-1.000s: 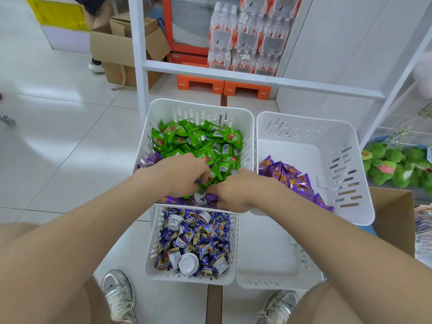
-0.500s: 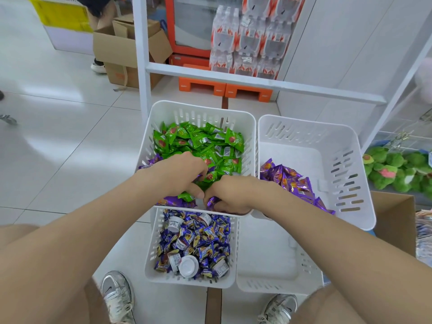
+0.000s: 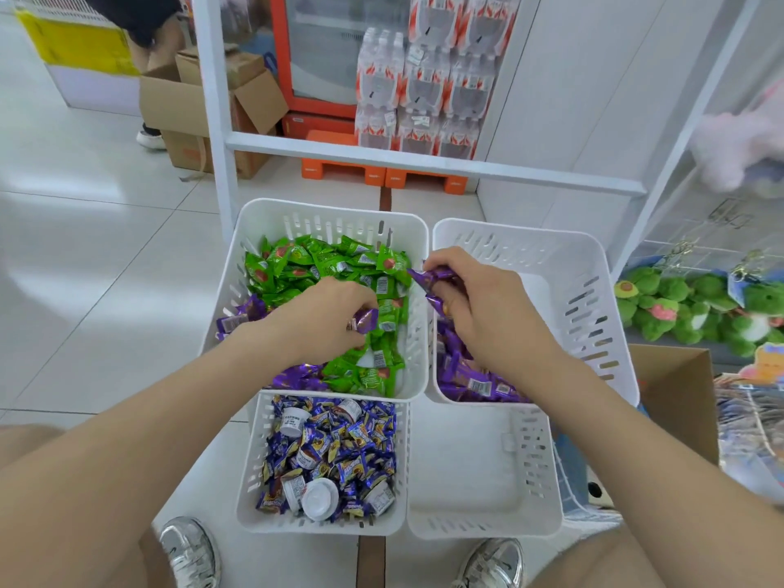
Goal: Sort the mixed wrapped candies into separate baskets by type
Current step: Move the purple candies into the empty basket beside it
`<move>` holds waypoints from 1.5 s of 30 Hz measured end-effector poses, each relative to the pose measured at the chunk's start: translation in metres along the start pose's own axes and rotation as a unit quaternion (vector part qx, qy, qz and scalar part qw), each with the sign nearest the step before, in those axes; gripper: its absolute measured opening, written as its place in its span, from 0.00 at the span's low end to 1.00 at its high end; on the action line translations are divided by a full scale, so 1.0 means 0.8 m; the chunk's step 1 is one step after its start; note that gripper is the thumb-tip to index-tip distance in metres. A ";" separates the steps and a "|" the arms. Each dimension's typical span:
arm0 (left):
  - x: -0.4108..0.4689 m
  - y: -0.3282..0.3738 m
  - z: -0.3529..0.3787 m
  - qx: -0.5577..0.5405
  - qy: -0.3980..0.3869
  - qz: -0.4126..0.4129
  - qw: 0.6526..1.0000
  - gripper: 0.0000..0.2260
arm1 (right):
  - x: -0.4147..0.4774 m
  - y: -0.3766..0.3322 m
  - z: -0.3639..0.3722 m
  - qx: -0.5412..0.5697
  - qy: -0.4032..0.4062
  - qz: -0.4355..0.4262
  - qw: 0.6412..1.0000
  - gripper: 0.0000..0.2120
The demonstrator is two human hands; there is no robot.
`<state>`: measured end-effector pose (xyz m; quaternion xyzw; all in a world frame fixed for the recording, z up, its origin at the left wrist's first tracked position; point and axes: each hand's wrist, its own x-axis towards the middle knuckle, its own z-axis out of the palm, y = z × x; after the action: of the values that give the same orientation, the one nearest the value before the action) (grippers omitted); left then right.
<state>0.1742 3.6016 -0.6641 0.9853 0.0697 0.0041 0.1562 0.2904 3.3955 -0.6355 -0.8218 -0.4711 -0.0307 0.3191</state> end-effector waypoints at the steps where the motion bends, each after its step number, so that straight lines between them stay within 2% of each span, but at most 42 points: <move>1: 0.003 0.008 -0.001 -0.024 0.025 0.006 0.999 0.11 | -0.003 0.011 -0.004 -0.012 0.001 0.027 1.000 0.09; 5: 0.016 0.046 -0.001 -0.143 0.133 0.025 0.980 0.16 | -0.010 0.054 -0.023 -0.063 -0.073 0.122 0.988 0.08; 8: 0.026 0.084 0.003 -0.216 0.129 0.053 0.966 0.21 | -0.013 0.069 -0.037 -0.107 -0.133 0.143 0.975 0.15; 11: 0.044 0.109 0.016 -0.166 0.106 0.082 0.977 0.20 | -0.016 0.073 -0.048 -0.169 -0.127 0.152 0.965 0.21; 13: 0.051 0.116 0.027 -0.034 0.098 0.082 0.991 0.21 | -0.016 0.065 -0.054 -0.165 -0.093 0.156 0.970 0.20; 15: 0.050 0.117 0.033 0.071 0.109 0.082 0.988 0.19 | -0.016 0.049 -0.055 -0.130 -0.068 0.168 0.975 0.17; 18: 0.035 0.110 0.013 0.023 0.184 0.063 0.981 0.11 | -0.013 0.020 -0.045 -0.113 -0.052 0.146 0.981 0.14; 20: 0.020 0.092 -0.007 -0.030 0.204 0.015 0.978 0.07 | -0.011 -0.003 -0.031 -0.106 -0.069 0.104 0.986 0.14; 22: 0.002 0.060 -0.022 -0.006 0.153 -0.059 0.986 0.06 | -0.008 -0.023 -0.011 -0.092 -0.109 0.058 0.988 0.14; 24: -0.020 0.025 -0.033 0.086 0.058 -0.141 0.985 0.06 | -0.003 -0.037 0.014 -0.103 -0.167 0.007 0.980 0.14; 26: -0.039 -0.004 -0.038 0.154 -0.009 -0.180 0.972 0.09 | 0.006 -0.043 0.041 -0.147 -0.222 -0.033 0.963 0.11; 28: -0.051 -0.022 -0.040 0.162 -0.052 -0.196 0.966 0.14 | 0.017 -0.045 0.065 -0.190 -0.244 -0.046 0.950 0.14; 30: -0.054 -0.031 -0.038 0.142 -0.079 -0.195 0.967 0.17 | 0.028 -0.044 0.085 -0.208 -0.239 -0.047 0.947 0.18; 32: -0.056 -0.031 -0.030 0.151 -0.103 -0.181 0.966 0.17 | 0.037 -0.047 0.104 -0.200 -0.242 -0.078 0.946 0.15; 35: -0.053 -0.033 -0.016 0.176 -0.135 -0.150 0.963 0.14 | 0.040 -0.051 0.123 -0.170 -0.347 -0.120 0.914 0.14; 37: -0.050 -0.041 -0.010 0.173 -0.178 -0.134 0.959 0.18 | 0.041 -0.049 0.124 -0.220 -0.384 -0.128 0.888 0.14; 40: -0.048 -0.053 -0.009 0.173 -0.231 -0.103 0.952 0.22 | 0.044 -0.043 0.119 -0.325 -0.349 -0.117 0.871 0.18; 42: -0.049 -0.059 -0.010 0.171 -0.238 -0.080 0.953 0.23 | 0.047 -0.045 0.118 -0.335 -0.327 -0.118 0.876 0.16; 44: -0.051 -0.065 -0.011 0.149 -0.222 -0.059 0.962 0.25 | 0.049 -0.048 0.124 -0.272 -0.315 -0.088 0.905 0.04; 45: -0.052 -0.066 -0.009 0.123 -0.210 -0.053 0.968 0.23 | 0.048 -0.047 0.129 -0.227 -0.302 -0.068 0.924 0.04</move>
<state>0.1253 3.6476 -0.6728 0.9705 0.0878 -0.2199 0.0450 0.2559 3.4950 -0.6849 -0.8087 -0.5800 0.0911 -0.0358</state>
